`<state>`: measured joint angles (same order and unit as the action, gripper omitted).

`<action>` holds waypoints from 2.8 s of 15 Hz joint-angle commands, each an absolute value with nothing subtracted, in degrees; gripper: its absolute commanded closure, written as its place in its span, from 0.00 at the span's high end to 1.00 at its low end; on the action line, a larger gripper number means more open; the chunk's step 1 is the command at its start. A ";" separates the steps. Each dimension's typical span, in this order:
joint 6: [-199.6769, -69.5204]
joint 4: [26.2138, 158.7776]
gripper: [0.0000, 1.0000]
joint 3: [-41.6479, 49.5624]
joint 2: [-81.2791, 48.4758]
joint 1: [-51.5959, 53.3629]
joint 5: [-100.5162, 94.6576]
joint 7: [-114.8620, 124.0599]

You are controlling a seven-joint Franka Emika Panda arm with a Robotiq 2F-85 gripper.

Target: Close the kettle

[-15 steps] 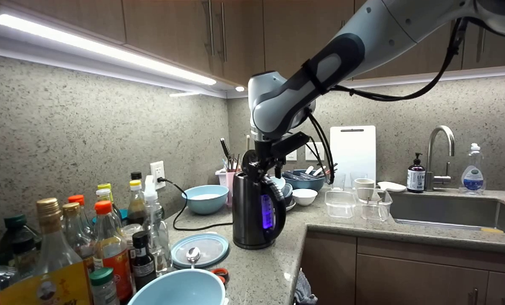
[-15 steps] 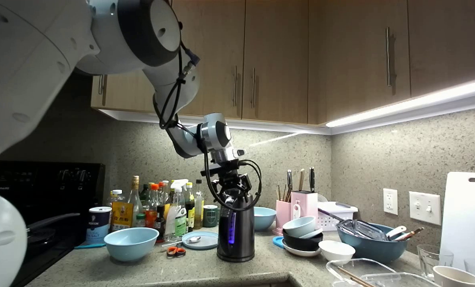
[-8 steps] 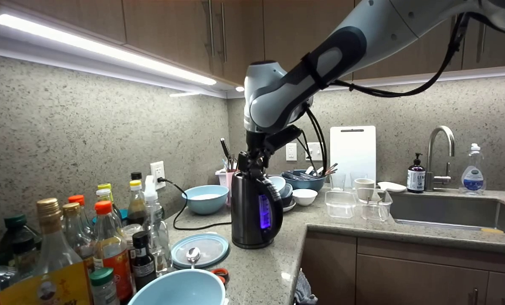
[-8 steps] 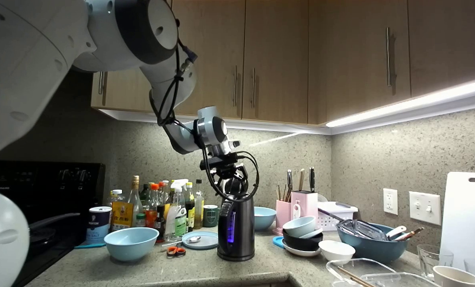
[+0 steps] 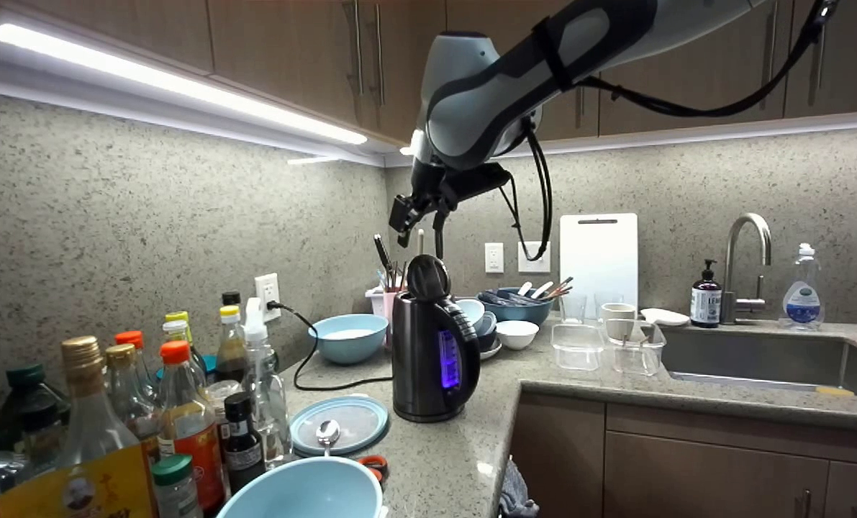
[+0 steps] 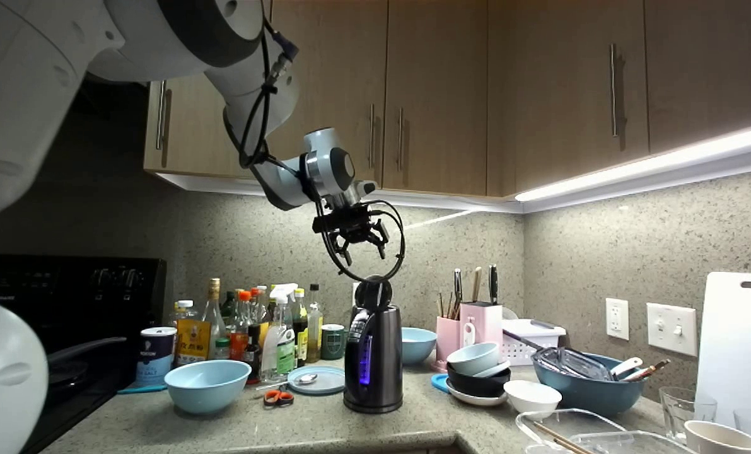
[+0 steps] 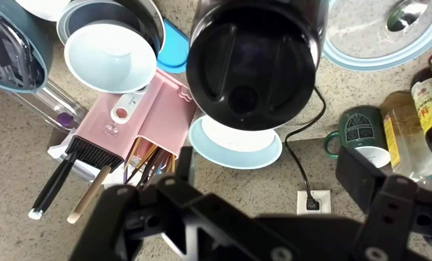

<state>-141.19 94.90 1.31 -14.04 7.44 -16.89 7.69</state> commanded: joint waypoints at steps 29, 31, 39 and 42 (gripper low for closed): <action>-139.74 87.95 1.00 -3.33 -23.76 4.43 -0.92 -4.65; -139.37 86.64 1.00 -2.25 -24.35 4.92 -3.11 -3.17; -136.25 85.00 1.00 -0.94 -25.11 4.72 -4.59 -0.24; -134.27 84.05 1.00 -1.11 -25.54 4.55 -3.75 0.64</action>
<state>-136.88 85.95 -1.06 -24.58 4.72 -4.41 -1.25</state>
